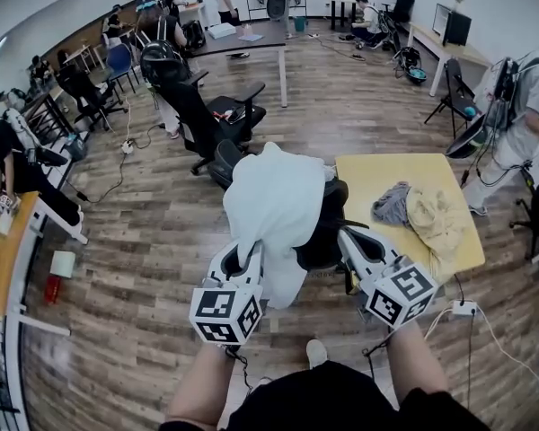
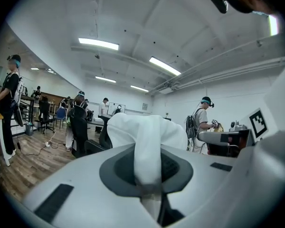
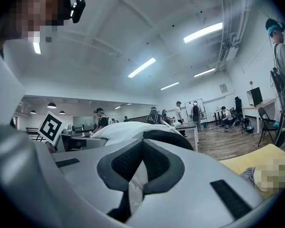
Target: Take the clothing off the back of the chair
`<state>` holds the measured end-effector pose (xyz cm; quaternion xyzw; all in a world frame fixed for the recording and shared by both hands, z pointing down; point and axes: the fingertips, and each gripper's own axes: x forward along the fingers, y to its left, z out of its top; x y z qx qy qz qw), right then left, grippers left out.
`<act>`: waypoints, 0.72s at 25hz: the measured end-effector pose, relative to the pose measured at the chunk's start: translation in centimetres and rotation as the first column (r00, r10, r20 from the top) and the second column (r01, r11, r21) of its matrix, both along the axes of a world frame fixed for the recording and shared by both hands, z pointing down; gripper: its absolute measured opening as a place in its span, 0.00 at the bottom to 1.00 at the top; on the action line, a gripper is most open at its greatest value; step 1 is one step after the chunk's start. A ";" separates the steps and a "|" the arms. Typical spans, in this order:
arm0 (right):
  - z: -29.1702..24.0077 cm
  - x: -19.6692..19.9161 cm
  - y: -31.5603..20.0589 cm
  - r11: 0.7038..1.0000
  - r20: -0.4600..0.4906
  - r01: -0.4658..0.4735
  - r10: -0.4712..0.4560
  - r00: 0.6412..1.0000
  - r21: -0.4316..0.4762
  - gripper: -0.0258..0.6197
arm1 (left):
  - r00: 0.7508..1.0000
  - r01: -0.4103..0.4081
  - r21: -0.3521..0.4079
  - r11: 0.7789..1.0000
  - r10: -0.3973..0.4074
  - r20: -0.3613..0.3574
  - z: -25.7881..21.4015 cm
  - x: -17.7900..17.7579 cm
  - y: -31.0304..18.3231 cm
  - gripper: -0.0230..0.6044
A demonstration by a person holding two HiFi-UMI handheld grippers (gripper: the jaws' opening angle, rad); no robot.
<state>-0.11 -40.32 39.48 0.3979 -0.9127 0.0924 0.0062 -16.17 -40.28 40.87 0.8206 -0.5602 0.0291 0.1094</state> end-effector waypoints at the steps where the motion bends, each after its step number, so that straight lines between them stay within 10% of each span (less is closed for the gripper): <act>1: -0.1 -0.4 0.4 1.000 -0.001 0.002 -0.002 1.000 0.002 0.06 | 1.000 0.000 0.006 1.000 0.000 -0.005 -0.2 -0.5 0.6 0.13; 18: -1.0 -10.3 10.7 1.000 -0.012 0.018 -0.018 1.000 0.018 0.06 | 0.999 0.032 0.050 0.998 -0.030 -0.043 -1.8 -11.6 12.9 0.13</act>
